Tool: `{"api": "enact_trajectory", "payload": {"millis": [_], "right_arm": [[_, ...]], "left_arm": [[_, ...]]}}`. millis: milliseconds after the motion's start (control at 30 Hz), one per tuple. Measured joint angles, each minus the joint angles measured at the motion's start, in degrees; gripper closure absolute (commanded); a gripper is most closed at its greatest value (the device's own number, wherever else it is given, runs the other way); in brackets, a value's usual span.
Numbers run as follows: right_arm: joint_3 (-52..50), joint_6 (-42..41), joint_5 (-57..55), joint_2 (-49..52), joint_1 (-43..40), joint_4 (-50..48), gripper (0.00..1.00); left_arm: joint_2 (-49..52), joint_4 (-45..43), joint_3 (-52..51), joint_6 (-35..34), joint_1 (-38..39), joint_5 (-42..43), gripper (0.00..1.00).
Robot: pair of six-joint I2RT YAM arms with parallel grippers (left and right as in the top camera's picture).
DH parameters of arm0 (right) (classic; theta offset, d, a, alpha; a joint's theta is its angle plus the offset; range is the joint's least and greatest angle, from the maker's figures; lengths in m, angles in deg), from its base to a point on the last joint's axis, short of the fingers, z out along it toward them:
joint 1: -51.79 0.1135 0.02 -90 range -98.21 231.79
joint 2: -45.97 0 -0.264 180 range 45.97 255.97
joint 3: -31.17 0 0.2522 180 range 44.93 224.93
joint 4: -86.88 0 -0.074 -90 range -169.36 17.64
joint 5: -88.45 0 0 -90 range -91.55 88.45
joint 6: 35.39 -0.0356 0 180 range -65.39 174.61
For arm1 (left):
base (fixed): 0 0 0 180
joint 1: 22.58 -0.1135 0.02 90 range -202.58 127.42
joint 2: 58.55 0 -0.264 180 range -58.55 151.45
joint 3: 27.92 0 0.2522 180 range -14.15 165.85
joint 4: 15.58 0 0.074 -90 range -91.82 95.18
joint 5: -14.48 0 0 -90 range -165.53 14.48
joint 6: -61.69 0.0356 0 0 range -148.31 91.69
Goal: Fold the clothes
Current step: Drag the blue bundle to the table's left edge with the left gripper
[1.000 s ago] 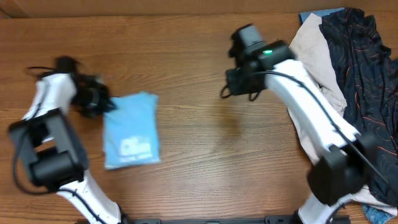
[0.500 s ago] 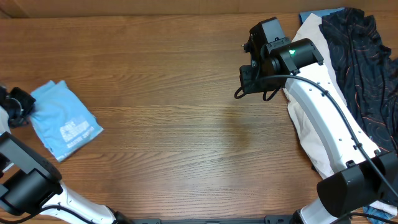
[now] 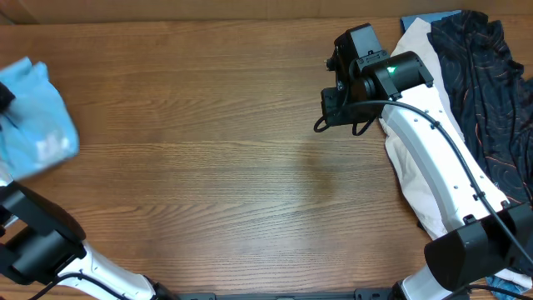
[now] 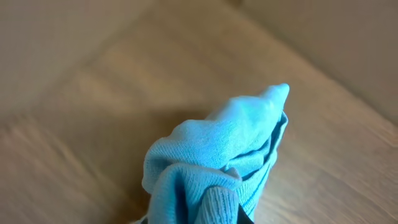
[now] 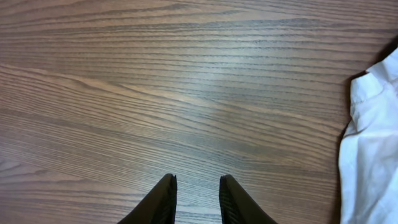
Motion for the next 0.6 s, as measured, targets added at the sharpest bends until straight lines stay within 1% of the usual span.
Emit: {"api": "enact_trajectory", "payload": {"millis": [133, 367, 433, 600], "right_arm": [[0.0, -0.04, 0.0, 0.0, 0.0, 0.37, 0.73], [0.0, -0.44, -0.02, 0.0, 0.0, 0.72, 0.73], [0.0, -0.46, 0.0, 0.0, 0.0, 0.72, 0.73], [0.0, -0.46, -0.37, 0.0, 0.0, 0.83, 0.73]], "left_arm": [[1.42, -0.46, 1.95, 2.97, 2.54, -0.42, 0.92], [5.81, 0.96, 2.03, 4.85, 6.23, -1.79, 0.96], [6.08, 4.17, 3.54, 5.01, 6.27, -1.36, 0.96], [6.25, 14.14, 14.19, 4.96, 5.79, -0.04, 0.96]]}}
